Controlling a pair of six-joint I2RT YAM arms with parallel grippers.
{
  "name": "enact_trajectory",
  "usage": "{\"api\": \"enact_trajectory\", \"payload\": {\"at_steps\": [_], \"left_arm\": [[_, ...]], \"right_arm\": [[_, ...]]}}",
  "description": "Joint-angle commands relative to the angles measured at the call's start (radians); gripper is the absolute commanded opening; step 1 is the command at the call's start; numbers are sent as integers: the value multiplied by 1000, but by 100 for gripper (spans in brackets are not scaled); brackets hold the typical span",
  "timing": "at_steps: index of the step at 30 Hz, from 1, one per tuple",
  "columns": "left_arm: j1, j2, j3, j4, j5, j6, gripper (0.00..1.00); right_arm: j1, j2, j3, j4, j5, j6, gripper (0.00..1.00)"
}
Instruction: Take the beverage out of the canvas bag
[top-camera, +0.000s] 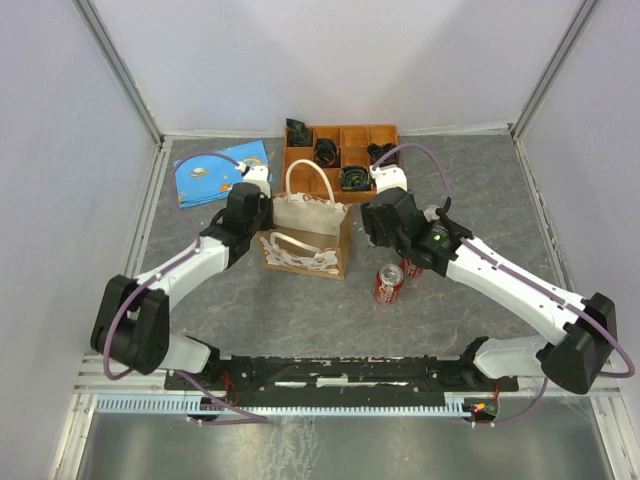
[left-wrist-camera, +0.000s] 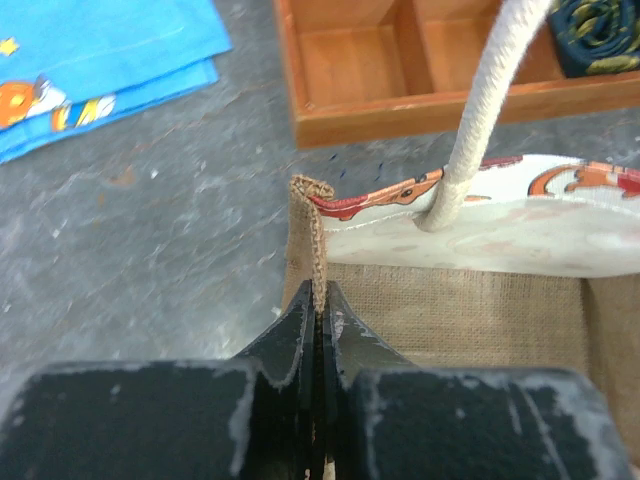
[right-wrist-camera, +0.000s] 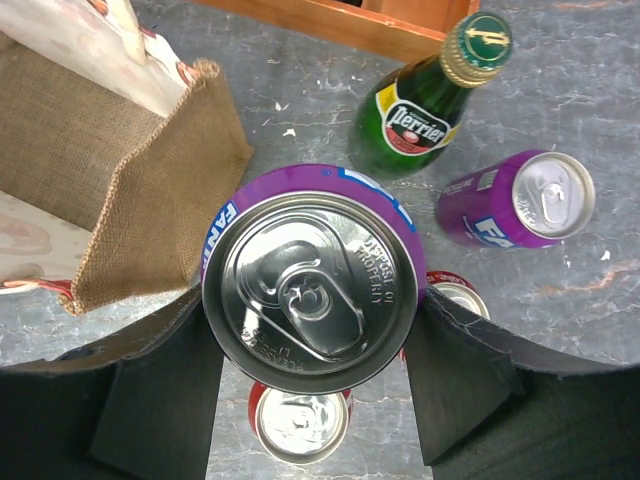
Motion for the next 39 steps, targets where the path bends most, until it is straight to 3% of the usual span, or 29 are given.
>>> {"api": "enact_trajectory", "payload": {"at_steps": [1, 5, 16, 18, 22, 25, 27, 28, 29, 39], "left_arm": [[6, -127, -101, 62, -98, -83, 3], [6, -177, -162, 95, -147, -123, 3], [6, -221, -284, 267, -111, -275, 6], [5, -206, -270, 269, -96, -279, 14], [6, -183, -244, 280, -65, -296, 46], [5, -176, -231, 280, -59, -303, 62], [5, -179, -227, 277, -62, -305, 80], [5, -183, -227, 276, -64, -303, 95], [6, -186, -225, 273, -67, -300, 100], [6, -238, -182, 220, -93, -252, 99]], "right_arm": [[0, 20, 23, 123, -16, -19, 0], [-1, 68, 22, 140, -18, -39, 0], [-22, 196, 56, 130, -72, -13, 0], [-37, 217, 59, 131, -102, -4, 0], [-67, 241, 45, 141, -132, 16, 0], [-74, 249, 21, 163, -153, 15, 0], [-76, 252, 12, 171, -163, 8, 0], [-76, 253, 9, 178, -164, 7, 0], [-77, 254, 3, 185, -167, 5, 0], [-104, 310, -8, 235, -208, 8, 0]]}}
